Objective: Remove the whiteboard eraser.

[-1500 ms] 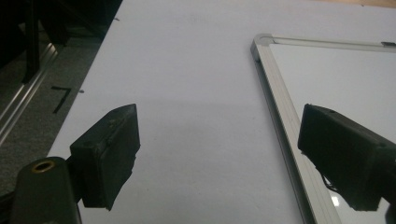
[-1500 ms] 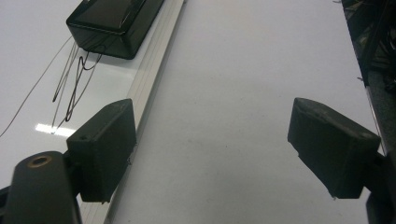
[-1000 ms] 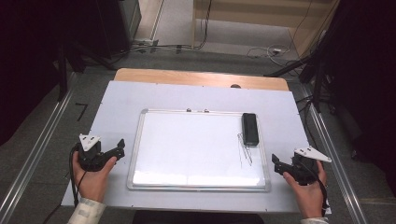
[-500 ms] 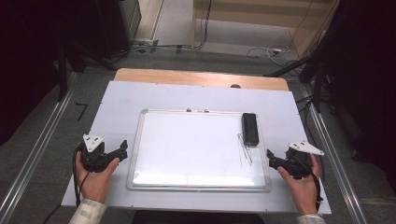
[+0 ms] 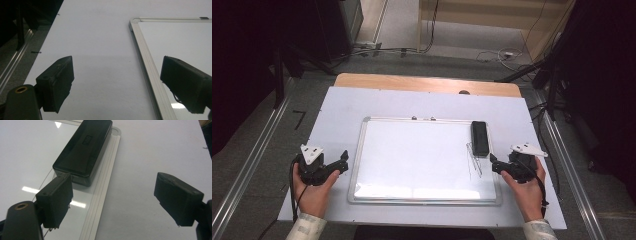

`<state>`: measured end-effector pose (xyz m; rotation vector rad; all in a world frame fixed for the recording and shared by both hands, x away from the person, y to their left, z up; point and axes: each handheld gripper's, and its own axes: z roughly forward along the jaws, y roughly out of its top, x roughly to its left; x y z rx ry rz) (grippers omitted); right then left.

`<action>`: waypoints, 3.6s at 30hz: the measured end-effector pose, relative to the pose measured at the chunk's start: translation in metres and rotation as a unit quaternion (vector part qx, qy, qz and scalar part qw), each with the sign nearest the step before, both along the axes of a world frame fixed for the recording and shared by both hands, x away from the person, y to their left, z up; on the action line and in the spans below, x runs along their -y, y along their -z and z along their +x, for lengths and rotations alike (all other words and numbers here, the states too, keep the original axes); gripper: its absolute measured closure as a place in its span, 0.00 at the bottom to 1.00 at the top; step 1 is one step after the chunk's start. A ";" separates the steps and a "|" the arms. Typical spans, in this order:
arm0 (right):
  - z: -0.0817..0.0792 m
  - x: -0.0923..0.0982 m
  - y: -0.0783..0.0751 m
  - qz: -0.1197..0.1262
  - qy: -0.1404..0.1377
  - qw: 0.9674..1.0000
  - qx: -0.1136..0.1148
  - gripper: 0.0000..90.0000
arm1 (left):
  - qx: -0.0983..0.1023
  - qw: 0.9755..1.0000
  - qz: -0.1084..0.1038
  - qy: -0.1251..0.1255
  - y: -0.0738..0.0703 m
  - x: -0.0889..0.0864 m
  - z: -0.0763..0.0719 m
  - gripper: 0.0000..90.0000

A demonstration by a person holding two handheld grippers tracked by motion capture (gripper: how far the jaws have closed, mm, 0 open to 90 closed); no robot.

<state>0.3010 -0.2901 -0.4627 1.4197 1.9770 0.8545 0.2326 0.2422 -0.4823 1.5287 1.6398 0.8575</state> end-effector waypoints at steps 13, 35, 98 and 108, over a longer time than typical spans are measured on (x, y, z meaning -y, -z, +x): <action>0.018 -0.012 0.000 0.007 0.001 1.000 -0.001 0.16 | 0.000 1.000 0.001 0.001 0.001 0.000 -0.001 0.14; 0.066 -0.045 0.004 0.000 0.010 1.000 -0.007 0.18 | 0.002 1.000 0.017 0.001 0.002 0.001 0.000 0.14; 0.106 -0.074 0.012 0.017 0.055 0.998 -0.036 0.43 | -0.004 1.000 0.003 0.002 0.004 -0.001 0.003 0.14; 0.075 -0.068 0.004 0.015 0.028 0.999 -0.033 0.43 | -0.003 1.000 0.002 0.001 0.003 -0.001 0.002 0.14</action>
